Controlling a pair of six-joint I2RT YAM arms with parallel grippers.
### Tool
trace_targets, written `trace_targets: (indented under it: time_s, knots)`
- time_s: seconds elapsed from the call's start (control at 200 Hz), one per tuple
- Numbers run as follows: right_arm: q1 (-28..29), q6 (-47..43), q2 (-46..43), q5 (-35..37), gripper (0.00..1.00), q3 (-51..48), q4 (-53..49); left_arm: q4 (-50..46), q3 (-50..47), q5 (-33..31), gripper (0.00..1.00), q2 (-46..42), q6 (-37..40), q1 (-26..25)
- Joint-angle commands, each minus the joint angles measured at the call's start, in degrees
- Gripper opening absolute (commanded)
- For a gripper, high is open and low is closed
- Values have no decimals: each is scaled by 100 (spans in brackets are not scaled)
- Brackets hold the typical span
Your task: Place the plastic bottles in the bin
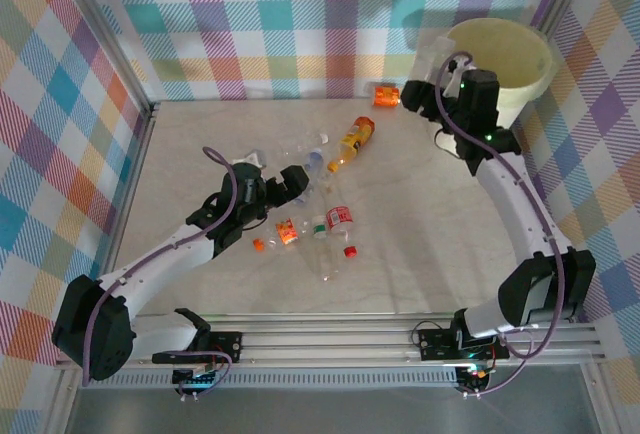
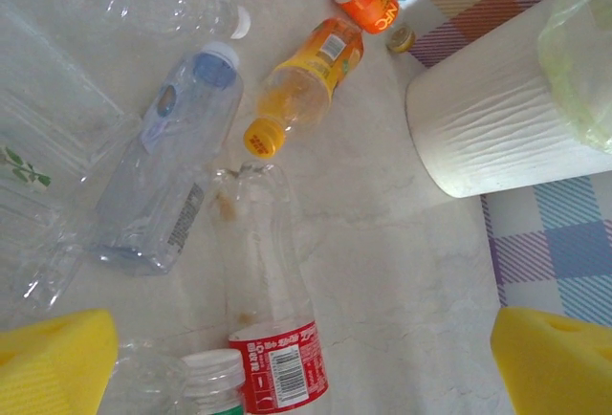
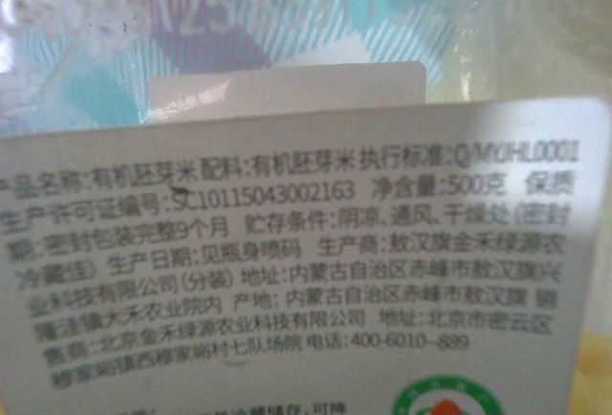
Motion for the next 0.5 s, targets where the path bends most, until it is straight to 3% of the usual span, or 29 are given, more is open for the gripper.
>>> trace_targets:
  time_s: [0.0, 0.345, 0.5]
  knots:
    - [-207, 158, 319, -217, 71, 636, 86, -135, 64, -106, 100, -139, 73, 55]
    - [-878, 227, 1912, -12, 72, 2919, -1080, -342, 90, -227, 100, -251, 109, 55]
    - [-1039, 393, 2334, 553, 73, 3485, -1431, -435, 30, -325, 100, -399, 119, 55]
